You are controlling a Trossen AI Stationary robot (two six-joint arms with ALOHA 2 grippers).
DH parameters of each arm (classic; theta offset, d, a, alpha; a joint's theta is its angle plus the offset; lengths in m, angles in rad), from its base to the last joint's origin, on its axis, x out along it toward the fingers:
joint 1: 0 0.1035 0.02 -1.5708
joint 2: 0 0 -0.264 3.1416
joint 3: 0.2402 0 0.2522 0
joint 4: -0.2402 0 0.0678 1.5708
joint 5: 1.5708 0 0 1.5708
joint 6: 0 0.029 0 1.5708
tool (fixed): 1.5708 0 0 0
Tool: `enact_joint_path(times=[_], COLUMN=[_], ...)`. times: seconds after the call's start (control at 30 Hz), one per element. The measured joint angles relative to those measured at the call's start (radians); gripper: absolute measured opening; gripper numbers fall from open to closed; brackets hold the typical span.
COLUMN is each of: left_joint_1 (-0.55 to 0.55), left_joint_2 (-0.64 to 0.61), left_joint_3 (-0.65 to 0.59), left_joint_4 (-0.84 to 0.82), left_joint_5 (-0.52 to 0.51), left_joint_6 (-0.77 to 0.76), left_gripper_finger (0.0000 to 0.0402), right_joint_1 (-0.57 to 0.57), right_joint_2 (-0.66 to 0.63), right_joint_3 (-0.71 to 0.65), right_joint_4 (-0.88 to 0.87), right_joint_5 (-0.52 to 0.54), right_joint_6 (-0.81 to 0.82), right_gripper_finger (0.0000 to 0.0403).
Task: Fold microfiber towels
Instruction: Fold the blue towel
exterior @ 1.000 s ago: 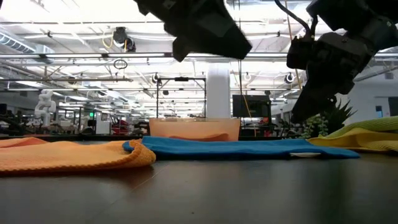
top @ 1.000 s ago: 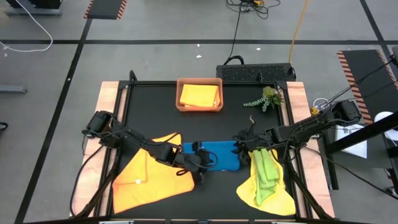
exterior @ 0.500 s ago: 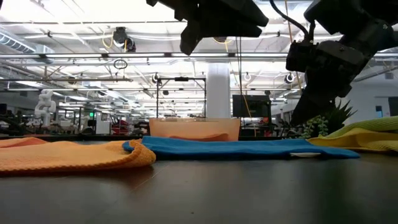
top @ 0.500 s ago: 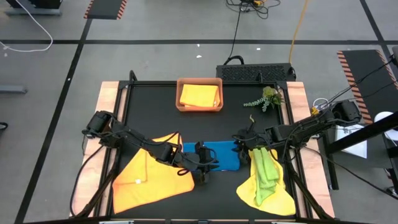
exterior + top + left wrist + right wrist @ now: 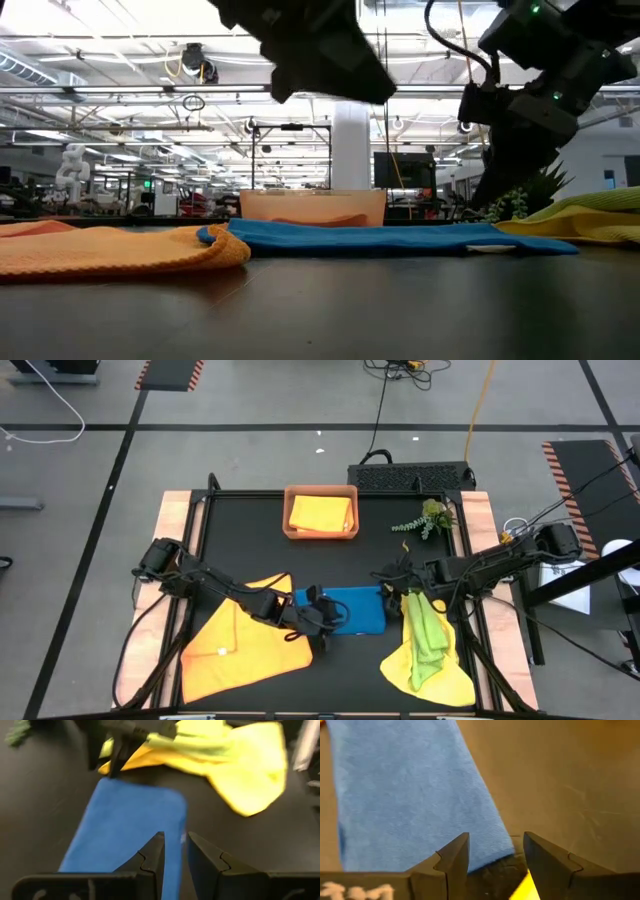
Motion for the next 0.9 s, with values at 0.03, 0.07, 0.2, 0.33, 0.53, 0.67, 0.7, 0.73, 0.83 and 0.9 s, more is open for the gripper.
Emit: enact_joint_path(times=[0.03, 0.07, 0.2, 0.33, 0.53, 0.67, 0.7, 0.73, 0.83, 0.9], left_joint_1=[0.0, 0.0, 0.003, 0.007, 0.032, 0.054, 0.059, 0.063, 0.08, 0.091], left_joint_2=[0.0, 0.0, 0.009, 0.032, 0.062, 0.069, 0.07, 0.071, 0.071, 0.071], left_joint_3=[0.0, 0.0, 0.0, 0.001, 0.0, 0.002, 0.0, 0.0, 0.0, 0.0], left_joint_4=[-0.018, -0.034, -0.034, -0.023, -0.035, -0.006, -0.005, -0.001, 0.014, 0.011], left_joint_5=[-0.01, -0.019, -0.027, -0.027, -0.026, -0.027, -0.026, -0.026, -0.027, -0.026], left_joint_6=[-0.002, -0.005, -0.021, -0.025, -0.026, -0.026, -0.024, -0.024, -0.024, -0.024], left_gripper_finger=[0.0081, 0.0081, 0.0081, 0.0081, 0.0081, 0.0081, 0.0081, 0.0081, 0.0081, 0.0081], right_joint_1=[-0.007, -0.014, -0.038, -0.066, -0.107, -0.114, -0.113, -0.113, -0.113, -0.113], right_joint_2=[0.0, 0.0, 0.0, 0.0, 0.0, 0.0, 0.0, -0.001, -0.001, -0.001], right_joint_3=[0.0, 0.0, -0.019, -0.071, -0.176, -0.22, -0.23, -0.238, -0.252, -0.258], right_joint_4=[-0.01, -0.018, -0.002, 0.074, 0.264, 0.335, 0.351, 0.364, 0.393, 0.411], right_joint_5=[0.0, 0.0, 0.0, -0.015, -0.165, -0.185, -0.184, -0.184, -0.184, -0.185], right_joint_6=[-0.001, -0.001, -0.001, 0.008, 0.01, 0.01, 0.01, 0.01, 0.01, 0.01], right_gripper_finger=[0.018, 0.018, 0.018, 0.018, 0.018, 0.018, 0.018, 0.018, 0.018, 0.018])
